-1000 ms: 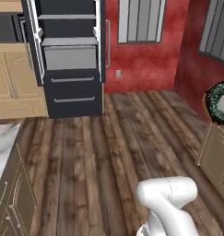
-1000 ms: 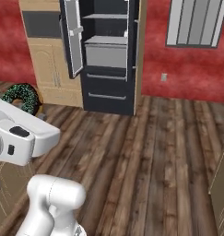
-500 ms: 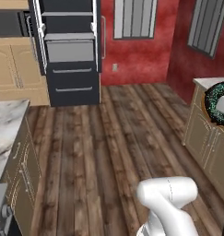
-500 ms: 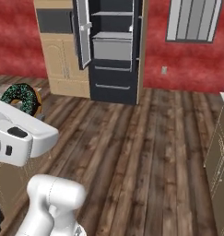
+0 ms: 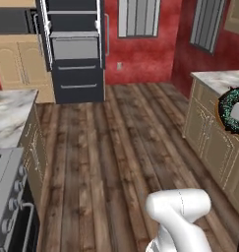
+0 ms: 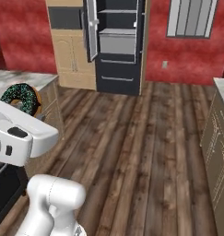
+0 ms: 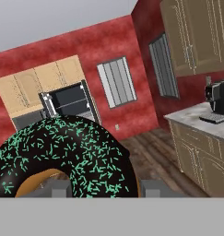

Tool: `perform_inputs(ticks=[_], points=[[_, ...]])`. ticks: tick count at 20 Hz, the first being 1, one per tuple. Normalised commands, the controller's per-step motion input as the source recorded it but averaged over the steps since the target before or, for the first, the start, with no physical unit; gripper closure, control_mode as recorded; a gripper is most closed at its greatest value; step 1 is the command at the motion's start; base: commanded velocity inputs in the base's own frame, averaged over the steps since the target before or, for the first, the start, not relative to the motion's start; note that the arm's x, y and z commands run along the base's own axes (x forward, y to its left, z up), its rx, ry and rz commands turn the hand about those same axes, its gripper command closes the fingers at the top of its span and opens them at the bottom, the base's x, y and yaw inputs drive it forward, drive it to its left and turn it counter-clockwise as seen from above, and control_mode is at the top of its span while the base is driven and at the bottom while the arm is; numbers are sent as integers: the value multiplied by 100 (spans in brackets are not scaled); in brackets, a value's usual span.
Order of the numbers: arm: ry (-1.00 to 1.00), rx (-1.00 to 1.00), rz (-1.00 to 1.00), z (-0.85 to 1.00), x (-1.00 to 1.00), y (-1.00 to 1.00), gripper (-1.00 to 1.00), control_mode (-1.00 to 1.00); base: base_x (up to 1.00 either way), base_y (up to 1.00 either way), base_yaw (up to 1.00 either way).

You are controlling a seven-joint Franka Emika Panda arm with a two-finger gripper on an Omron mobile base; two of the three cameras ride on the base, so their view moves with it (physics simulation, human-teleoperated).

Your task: Take the cake and donut from the fridge and place them on the empty tray on the dining counter.

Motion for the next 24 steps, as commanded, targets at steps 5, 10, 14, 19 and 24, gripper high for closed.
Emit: perform_inputs(ticks=[5,10,14,19,24], points=[[0,0,0,0,0,0,100,100,-100,3,0],[0,0,0,0,0,0,100,100,-100,0,0],[0,0,0,0,0,0,100,100,-100,0,0],[0,0,0,0,0,0,100,100,-100,0,0],[0,0,0,0,0,0,100,100,-100,18,0]])
